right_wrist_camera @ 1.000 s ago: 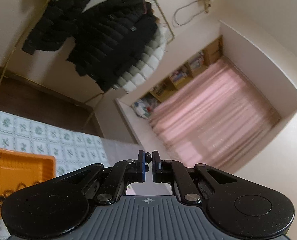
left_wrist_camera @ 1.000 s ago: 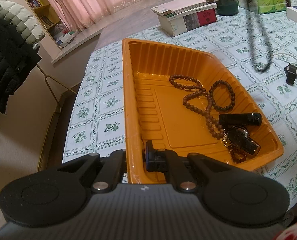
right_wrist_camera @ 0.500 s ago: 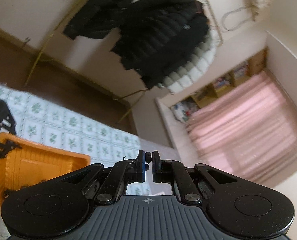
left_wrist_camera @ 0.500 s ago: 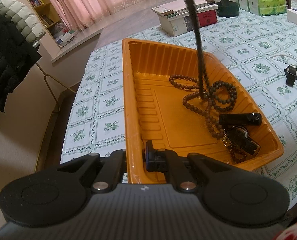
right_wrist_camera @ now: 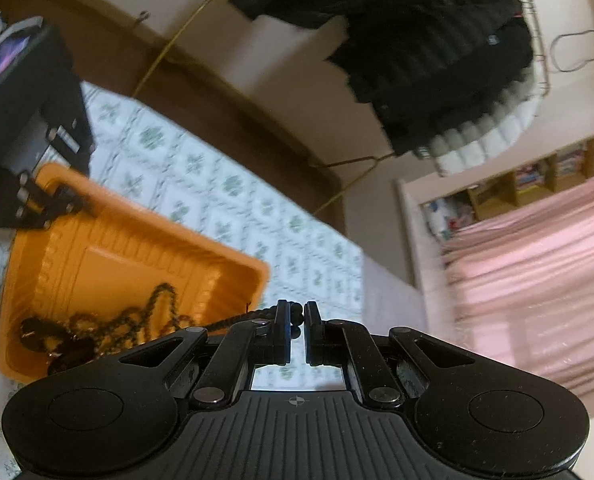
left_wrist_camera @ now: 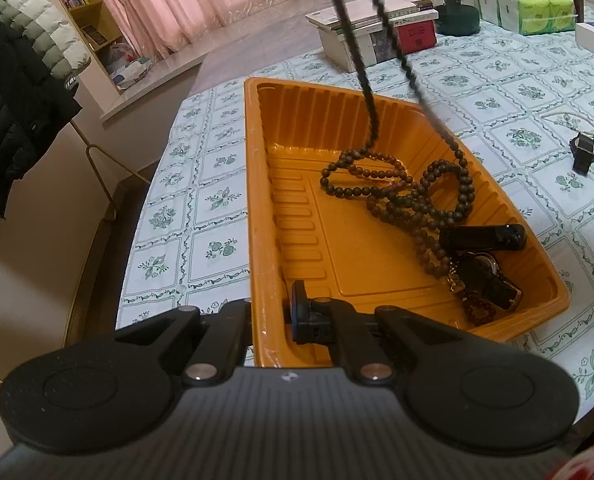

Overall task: Organize jewelry
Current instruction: 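Lower the dark bead necklace into the orange tray and open the right gripper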

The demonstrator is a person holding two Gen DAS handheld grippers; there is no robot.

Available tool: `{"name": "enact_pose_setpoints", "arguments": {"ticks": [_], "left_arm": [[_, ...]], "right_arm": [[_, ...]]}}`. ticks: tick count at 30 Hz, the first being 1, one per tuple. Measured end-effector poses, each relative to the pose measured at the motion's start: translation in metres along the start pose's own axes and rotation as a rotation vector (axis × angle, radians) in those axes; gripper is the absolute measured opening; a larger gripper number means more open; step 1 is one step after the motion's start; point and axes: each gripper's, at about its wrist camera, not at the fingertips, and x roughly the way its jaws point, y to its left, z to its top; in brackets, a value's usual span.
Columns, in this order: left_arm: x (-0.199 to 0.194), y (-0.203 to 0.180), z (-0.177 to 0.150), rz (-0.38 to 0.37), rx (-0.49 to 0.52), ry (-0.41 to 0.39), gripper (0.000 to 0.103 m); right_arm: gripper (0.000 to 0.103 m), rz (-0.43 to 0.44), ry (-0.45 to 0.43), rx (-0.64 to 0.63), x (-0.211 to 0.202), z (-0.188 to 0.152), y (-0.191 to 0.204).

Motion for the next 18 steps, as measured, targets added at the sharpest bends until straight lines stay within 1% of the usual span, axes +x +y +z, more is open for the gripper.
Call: {"name": "enact_pose_setpoints", "arguments": {"ticks": [3,6,9,11,14,18], "left_arm": [[0.0,0.0,0.0,-0.001,-0.002,0.0,0.003],[0.0,0.0,0.0,-0.002,-0.002,0.001,0.003],[0.001,0.001,0.0,-0.004,-0.003,0.002,0.003],[0.001,0.001,0.0,-0.005,-0.003,0.002,0.003],[0.001,0.001,0.0,-0.004,-0.003,0.002,0.003],[0.001,0.001,0.0,-0.004,-0.004,0.002,0.003]], "right_arm": [[0.006,0.036,0.005,0.017,0.017,-0.002,0.008],[0.006,0.049,0.01,0.031,0.031,-0.001,0.014],[0.006,0.092,0.051,0.033,0.044,-0.002,0.02],[0.006,0.113,0.067,0.024,0.048,-0.004,0.025],[0.006,0.138,0.074,0.051,0.053,-0.007,0.03],[0.006,0.14,0.055,0.092,0.051,-0.009,0.03]]}}
